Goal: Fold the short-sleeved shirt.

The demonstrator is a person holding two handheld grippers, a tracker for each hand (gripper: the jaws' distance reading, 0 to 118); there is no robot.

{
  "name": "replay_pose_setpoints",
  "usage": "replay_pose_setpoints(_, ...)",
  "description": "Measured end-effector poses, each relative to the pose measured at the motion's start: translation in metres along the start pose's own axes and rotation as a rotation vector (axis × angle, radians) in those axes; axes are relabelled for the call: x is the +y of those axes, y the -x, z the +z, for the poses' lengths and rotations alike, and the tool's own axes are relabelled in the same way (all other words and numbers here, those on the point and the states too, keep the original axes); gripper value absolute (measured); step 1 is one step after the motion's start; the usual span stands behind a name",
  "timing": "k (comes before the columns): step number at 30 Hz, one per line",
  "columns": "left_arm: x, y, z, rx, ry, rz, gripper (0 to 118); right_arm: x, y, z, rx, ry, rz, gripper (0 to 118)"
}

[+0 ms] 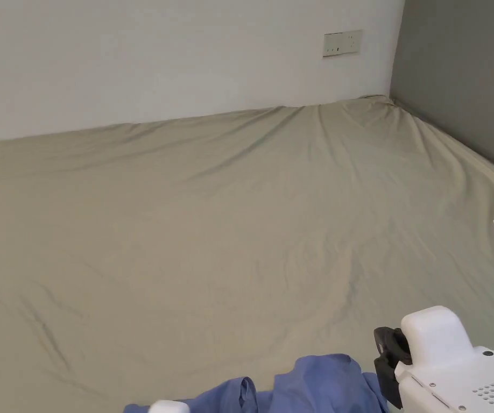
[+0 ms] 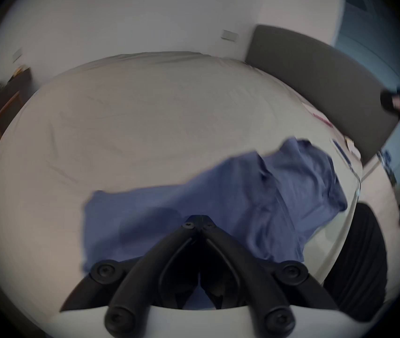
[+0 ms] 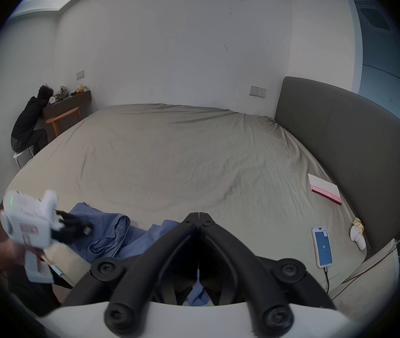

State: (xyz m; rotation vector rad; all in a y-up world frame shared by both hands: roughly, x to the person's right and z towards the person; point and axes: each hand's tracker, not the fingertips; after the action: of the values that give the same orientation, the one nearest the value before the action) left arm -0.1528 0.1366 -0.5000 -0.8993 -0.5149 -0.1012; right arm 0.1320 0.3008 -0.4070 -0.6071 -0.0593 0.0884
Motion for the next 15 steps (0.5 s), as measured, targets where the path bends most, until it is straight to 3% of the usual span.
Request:
replay_pose_setpoints(6, -0.012, -0.066, -0.021, 0.127, -0.027, -0.269, 0, -0.004, -0.006, 0.004, -0.014, 0.009, -0.004, 1)
replay_pose_setpoints(11, -0.009, -0.083, -0.017, -0.077, -0.008, -0.165, 0, -0.005, -0.007, 0.004, -0.017, 0.012, -0.012, 1)
replay_pose_setpoints(14, -0.002, -0.078, -0.012, -0.360, 0.043, 0.010, 0, -0.005, -0.006, 0.004, -0.015, 0.013, -0.014, 1)
replay_pose_setpoints(15, 0.000, -0.072, -0.007, -0.378, 0.031, 0.083, 0, -0.005, -0.006, 0.004, -0.014, 0.012, -0.014, 1)
